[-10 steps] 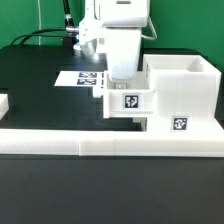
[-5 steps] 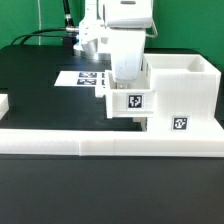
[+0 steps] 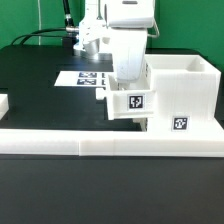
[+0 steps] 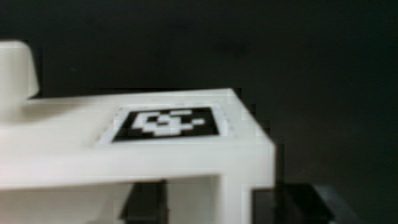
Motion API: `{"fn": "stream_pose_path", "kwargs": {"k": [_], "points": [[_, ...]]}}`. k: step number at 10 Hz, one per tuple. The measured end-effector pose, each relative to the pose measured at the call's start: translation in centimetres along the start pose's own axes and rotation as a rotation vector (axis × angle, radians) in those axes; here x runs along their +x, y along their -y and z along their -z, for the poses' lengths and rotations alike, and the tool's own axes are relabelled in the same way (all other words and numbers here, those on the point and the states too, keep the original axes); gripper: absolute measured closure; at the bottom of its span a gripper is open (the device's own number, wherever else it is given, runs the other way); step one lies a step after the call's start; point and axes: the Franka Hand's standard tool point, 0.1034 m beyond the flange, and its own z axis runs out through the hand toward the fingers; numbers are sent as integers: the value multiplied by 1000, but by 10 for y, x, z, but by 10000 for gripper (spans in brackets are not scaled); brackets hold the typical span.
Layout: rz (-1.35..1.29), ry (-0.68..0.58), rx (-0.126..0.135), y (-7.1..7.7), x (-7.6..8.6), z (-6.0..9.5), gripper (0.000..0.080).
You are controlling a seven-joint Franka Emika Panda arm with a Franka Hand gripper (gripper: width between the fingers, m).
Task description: Assemble drawer
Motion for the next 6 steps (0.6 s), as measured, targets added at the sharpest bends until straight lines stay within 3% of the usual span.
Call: {"fn": "stream_pose_path", "kwargs": {"k": [1,2,4,6], "points": [[-8,2,1,-2,3,5,364],[-16,8,7,-6,6,15,196],[-12,26,18,-6,-2,34,160],[33,46,40,-2,-23,52,151]]}}
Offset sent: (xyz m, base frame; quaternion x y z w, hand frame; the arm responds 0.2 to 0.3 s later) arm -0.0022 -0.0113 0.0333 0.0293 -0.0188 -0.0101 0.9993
